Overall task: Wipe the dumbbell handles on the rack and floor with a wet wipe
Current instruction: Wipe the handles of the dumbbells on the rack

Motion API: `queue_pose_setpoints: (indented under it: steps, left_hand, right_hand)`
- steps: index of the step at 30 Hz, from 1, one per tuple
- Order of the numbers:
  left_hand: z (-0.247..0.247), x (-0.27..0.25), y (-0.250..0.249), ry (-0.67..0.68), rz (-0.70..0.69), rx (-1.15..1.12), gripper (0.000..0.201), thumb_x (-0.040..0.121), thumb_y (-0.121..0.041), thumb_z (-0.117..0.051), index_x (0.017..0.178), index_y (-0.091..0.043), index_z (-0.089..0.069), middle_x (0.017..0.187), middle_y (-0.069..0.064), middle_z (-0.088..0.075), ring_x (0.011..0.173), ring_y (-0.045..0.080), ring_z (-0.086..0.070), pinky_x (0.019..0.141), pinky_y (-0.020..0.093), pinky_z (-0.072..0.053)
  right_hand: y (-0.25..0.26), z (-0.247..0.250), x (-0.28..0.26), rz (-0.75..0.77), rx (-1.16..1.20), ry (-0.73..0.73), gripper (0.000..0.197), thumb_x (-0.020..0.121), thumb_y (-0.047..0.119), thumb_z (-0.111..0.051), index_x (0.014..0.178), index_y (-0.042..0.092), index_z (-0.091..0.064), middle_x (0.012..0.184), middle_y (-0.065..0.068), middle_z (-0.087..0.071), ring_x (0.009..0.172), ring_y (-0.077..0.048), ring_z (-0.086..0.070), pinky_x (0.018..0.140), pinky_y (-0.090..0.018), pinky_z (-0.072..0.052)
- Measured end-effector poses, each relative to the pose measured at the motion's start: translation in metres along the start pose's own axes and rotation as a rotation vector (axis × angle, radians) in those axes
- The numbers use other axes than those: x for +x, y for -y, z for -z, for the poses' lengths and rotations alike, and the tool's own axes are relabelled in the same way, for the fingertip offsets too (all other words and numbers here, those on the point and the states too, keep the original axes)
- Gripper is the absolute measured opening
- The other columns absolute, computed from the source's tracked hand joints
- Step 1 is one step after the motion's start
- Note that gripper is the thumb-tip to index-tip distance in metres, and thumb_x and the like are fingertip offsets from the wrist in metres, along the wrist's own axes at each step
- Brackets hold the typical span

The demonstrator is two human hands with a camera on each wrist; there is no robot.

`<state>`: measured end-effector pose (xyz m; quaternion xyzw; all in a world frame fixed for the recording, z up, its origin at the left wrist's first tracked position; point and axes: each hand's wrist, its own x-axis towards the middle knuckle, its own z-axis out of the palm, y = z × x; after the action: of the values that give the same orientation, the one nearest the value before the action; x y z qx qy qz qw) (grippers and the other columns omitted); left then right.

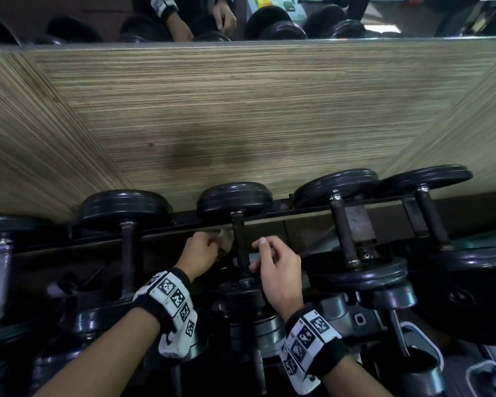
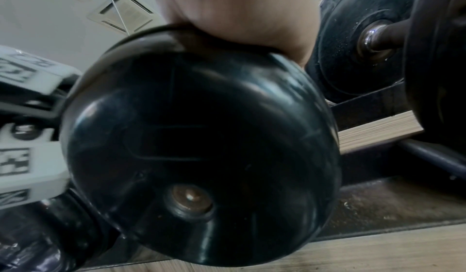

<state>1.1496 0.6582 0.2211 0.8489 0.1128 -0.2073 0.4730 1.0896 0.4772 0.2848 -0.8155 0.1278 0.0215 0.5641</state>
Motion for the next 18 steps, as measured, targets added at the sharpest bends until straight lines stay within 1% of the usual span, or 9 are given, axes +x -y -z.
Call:
queue_pose_setpoints:
  steps: [3,5,6,8,9,12,15,16,18]
  left_hand:
    - [-0.008,0.006,-0.021,0.101,-0.023,-0.157,0.031,0.101,0.000,-0.044,0.099,-0.016,-0.070,0.093,0.005,-0.074,0.084,0.014,-0.073,0.084,0.035,-0.060]
    - [-0.011,0.002,-0.037,0.096,-0.048,-0.284,0.028,0.102,0.004,-0.041,0.110,-0.003,-0.067,0.090,0.000,-0.071,0.075,0.003,-0.069,0.074,0.018,-0.056]
    - [-0.012,0.000,-0.039,0.082,-0.044,-0.342,0.026,0.103,0.004,-0.041,0.112,0.000,-0.065,0.090,0.000,-0.070,0.073,0.001,-0.069,0.070,0.016,-0.055]
    - [-0.013,-0.003,-0.041,0.040,-0.048,-0.435,0.025,0.102,0.002,-0.043,0.111,0.004,-0.066,0.088,0.001,-0.073,0.076,0.003,-0.071,0.073,0.019,-0.057]
    - [-0.012,-0.003,-0.039,0.013,-0.052,-0.446,0.024,0.102,0.000,-0.045,0.110,0.003,-0.068,0.090,0.002,-0.075,0.083,0.008,-0.072,0.081,0.025,-0.058]
    - [-0.009,-0.006,-0.033,-0.046,-0.128,-0.362,0.028,0.102,-0.007,-0.050,0.103,-0.019,-0.076,0.102,0.003,-0.077,0.102,0.020,-0.071,0.103,0.044,-0.050]
    - [-0.004,-0.010,-0.029,-0.109,-0.187,-0.287,0.026,0.095,-0.028,-0.052,0.096,-0.041,-0.075,0.099,-0.007,-0.077,0.099,0.016,-0.072,0.098,0.049,-0.053]
    - [-0.002,-0.014,-0.032,-0.130,-0.217,-0.262,0.025,0.096,-0.027,-0.053,0.098,-0.041,-0.074,0.096,-0.012,-0.076,0.095,0.013,-0.072,0.094,0.048,-0.055]
    - [0.002,-0.023,-0.040,-0.167,-0.282,-0.217,0.023,0.100,-0.017,-0.055,0.110,-0.025,-0.074,0.091,-0.020,-0.071,0.086,0.002,-0.071,0.088,0.043,-0.058]
  right_hand:
    - [0.000,0.000,0.001,0.001,0.000,0.003,0.025,0.104,0.029,-0.049,0.086,0.028,-0.066,0.060,0.002,-0.068,0.060,-0.019,-0.066,0.064,-0.035,-0.054]
    - [-0.001,0.000,0.001,-0.003,-0.002,0.003,0.025,0.104,0.030,-0.048,0.086,0.028,-0.066,0.060,0.001,-0.068,0.060,-0.018,-0.066,0.064,-0.035,-0.055]
    - [-0.001,0.000,0.000,-0.005,-0.001,0.003,0.025,0.104,0.030,-0.048,0.086,0.028,-0.066,0.060,0.001,-0.068,0.060,-0.017,-0.067,0.065,-0.035,-0.056]
    - [-0.001,0.000,0.000,-0.009,0.008,0.000,0.025,0.104,0.030,-0.049,0.086,0.028,-0.066,0.060,0.001,-0.068,0.060,-0.018,-0.067,0.065,-0.036,-0.056]
    - [-0.001,0.000,0.000,-0.012,0.014,-0.001,0.025,0.104,0.030,-0.049,0.086,0.027,-0.066,0.060,0.001,-0.067,0.060,-0.019,-0.067,0.064,-0.037,-0.056]
    - [-0.002,0.000,0.000,-0.001,0.026,-0.004,0.025,0.104,0.029,-0.049,0.085,0.027,-0.066,0.059,0.001,-0.067,0.059,-0.019,-0.067,0.062,-0.035,-0.055]
    - [-0.003,-0.001,0.001,0.015,0.027,-0.014,0.025,0.103,0.029,-0.050,0.085,0.026,-0.066,0.059,0.000,-0.067,0.058,-0.016,-0.066,0.060,-0.030,-0.053]
    - [-0.003,-0.001,0.001,0.020,0.025,-0.018,0.025,0.103,0.029,-0.050,0.084,0.025,-0.067,0.059,0.000,-0.067,0.058,-0.016,-0.066,0.060,-0.029,-0.053]
    - [-0.004,-0.002,0.001,0.024,0.024,-0.023,0.025,0.103,0.029,-0.051,0.084,0.025,-0.067,0.059,-0.001,-0.067,0.058,-0.015,-0.066,0.060,-0.029,-0.053]
